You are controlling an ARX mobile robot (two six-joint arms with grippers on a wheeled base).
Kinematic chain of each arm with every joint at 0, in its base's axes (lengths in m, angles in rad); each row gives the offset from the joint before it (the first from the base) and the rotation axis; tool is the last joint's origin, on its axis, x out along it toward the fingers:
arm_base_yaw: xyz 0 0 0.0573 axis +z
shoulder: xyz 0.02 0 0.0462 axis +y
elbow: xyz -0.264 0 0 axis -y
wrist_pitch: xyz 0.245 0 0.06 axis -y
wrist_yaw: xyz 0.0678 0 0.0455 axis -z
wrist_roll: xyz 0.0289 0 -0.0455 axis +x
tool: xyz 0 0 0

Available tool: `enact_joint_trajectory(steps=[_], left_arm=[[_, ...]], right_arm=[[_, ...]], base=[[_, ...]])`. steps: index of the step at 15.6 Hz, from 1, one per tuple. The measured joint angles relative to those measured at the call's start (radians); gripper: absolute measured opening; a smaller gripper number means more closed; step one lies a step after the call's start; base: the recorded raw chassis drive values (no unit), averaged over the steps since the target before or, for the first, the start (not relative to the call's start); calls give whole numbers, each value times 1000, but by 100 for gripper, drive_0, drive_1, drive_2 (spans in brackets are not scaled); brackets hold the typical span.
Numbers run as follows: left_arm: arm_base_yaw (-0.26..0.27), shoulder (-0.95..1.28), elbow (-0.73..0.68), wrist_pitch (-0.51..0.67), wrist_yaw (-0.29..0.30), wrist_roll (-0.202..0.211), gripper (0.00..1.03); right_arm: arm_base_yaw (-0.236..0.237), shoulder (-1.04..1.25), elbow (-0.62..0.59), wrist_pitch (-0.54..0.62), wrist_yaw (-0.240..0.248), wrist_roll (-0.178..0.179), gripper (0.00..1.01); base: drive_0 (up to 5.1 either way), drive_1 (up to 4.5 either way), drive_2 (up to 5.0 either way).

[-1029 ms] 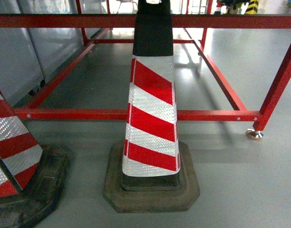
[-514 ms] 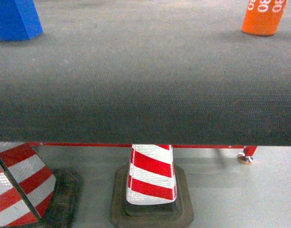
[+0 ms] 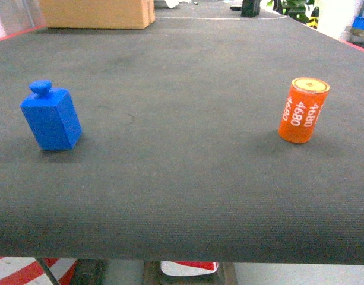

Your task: Sort blue parts and orange caps into right shelf containers

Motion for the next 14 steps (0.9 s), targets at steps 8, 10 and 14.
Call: enact_joint_trajectory(steps=[8,10,14], left_arm=[[0,0,0,3,-1,0,98],[0,0,0,-3,-1,0,98],[0,0,0,0,0,0,98]], right_arm=[[0,0,0,5,0,-1,98],[0,0,0,-2,0,-1,98],[0,0,0,0,0,-1,98]], base=[[0,0,0],[0,0,0],[0,0,0]])
